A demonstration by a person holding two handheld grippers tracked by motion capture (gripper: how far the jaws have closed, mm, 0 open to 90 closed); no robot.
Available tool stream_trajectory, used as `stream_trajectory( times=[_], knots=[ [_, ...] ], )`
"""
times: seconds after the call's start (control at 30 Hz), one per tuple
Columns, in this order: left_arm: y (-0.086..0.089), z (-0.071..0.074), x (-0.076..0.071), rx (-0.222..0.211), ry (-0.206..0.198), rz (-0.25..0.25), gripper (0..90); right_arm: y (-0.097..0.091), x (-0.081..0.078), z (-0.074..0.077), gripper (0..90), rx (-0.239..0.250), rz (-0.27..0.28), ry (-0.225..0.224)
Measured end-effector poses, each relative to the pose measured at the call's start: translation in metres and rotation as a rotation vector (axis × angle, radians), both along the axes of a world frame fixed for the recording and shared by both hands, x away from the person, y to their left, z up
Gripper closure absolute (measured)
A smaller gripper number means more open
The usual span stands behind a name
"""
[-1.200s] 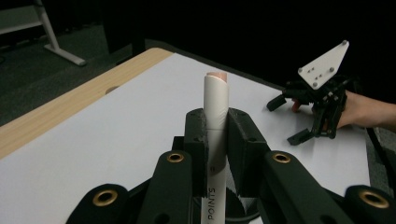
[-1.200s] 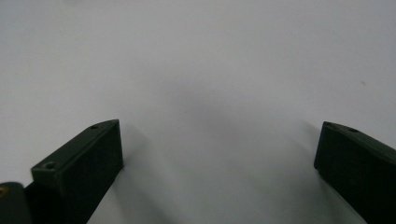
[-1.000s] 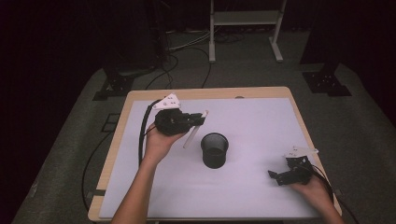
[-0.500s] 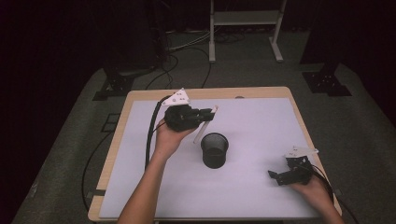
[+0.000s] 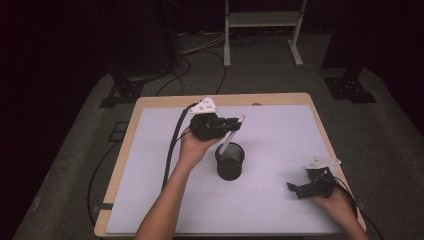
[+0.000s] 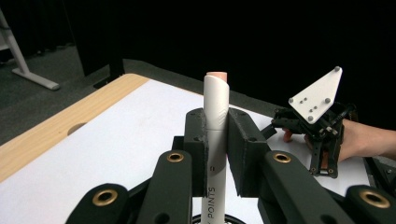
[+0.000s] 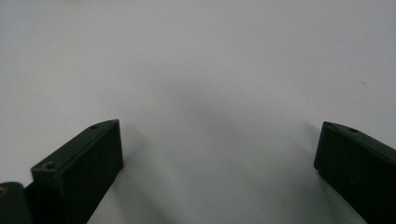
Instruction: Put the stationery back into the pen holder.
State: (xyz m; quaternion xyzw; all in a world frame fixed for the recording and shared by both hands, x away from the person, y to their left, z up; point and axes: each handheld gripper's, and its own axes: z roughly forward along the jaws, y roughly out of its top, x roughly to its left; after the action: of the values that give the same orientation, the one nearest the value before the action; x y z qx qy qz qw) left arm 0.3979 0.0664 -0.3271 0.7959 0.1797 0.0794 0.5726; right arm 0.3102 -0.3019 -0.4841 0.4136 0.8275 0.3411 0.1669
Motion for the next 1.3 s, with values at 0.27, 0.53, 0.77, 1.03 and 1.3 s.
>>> stream_trajectory(
  times=[0.27, 0.53, 0.77, 1.03, 1.3],
  knots=[
    [-0.008, -0.013, 0.003, 0.021, 0.017, -0.012, 78.3, 0.000, 0.000, 0.000, 0.2, 0.000, 0.001, 0.000],
    [-0.007, -0.029, 0.003, 0.042, 0.047, -0.008, 78.3, 0.000, 0.000, 0.000, 0.2, -0.002, 0.001, -0.002],
    [-0.007, -0.040, 0.001, 0.072, 0.061, -0.006, 78.3, 0.000, 0.000, 0.000, 0.2, -0.001, 0.001, 0.000],
    [-0.006, -0.052, -0.001, 0.107, 0.085, 0.000, 78.3, 0.000, 0.000, 0.000, 0.2, 0.000, 0.000, 0.001],
    [-0.005, -0.059, -0.002, 0.120, 0.096, 0.007, 78.3, 0.000, 0.000, 0.000, 0.2, -0.002, 0.002, -0.004]
  ],
)
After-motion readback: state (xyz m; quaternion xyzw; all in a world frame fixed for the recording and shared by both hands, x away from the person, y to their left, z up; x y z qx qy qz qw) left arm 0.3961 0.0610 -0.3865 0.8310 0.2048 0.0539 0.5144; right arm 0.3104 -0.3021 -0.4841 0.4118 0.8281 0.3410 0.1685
